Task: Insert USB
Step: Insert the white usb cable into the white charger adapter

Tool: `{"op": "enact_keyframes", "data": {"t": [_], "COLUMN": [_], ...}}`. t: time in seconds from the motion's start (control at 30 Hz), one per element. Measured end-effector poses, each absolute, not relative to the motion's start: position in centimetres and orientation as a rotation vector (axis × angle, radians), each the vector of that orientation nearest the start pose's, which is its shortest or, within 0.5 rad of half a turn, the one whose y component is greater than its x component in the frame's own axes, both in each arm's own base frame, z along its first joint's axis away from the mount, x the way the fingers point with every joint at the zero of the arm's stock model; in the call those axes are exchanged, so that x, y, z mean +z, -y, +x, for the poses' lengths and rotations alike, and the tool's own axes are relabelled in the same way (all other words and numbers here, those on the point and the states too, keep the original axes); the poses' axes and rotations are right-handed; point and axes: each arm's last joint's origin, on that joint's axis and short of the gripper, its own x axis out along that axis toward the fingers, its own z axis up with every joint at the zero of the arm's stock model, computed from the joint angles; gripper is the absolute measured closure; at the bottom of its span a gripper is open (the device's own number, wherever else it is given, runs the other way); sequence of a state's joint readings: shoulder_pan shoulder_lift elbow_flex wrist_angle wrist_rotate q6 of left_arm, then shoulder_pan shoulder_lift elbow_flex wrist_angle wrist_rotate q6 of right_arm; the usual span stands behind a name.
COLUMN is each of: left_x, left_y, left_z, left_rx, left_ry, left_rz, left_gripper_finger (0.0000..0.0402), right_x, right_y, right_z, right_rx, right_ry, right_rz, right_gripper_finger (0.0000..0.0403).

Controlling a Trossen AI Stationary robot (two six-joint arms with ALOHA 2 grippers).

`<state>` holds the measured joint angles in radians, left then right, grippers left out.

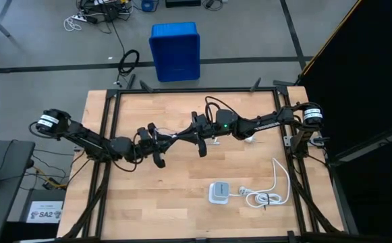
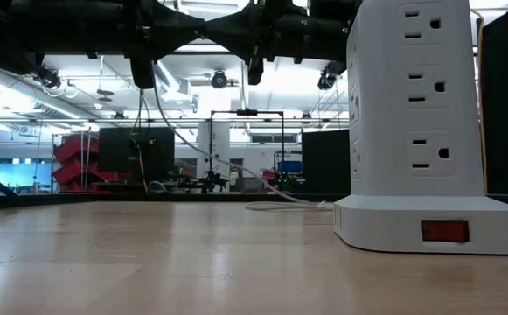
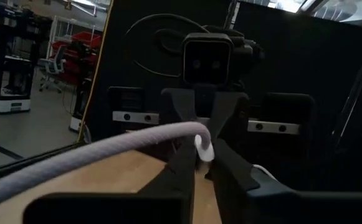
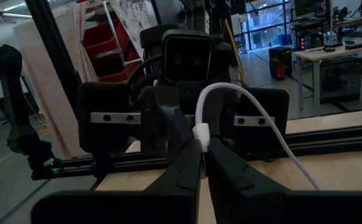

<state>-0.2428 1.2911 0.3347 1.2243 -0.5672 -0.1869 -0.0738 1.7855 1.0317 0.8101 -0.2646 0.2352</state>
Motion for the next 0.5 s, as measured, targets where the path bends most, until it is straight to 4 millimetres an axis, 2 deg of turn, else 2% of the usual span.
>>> {"op": "enact_keyframes", "data": {"t": [0.5], "left_x": [21.81], "left_y": [3.98], "left_z": [22.27], "left_rx": [0.281], "left_ry": [0.293], "left_rz": [-0.296], "left_gripper_finger": [0.0347], "right_x": [24.30], "right_y": [2.07], "right_z": [39.13], "right_rx": [0.197], "right_ry": [0.028], "right_rz": [0.226], "right_gripper_finger": [0.0403]}}
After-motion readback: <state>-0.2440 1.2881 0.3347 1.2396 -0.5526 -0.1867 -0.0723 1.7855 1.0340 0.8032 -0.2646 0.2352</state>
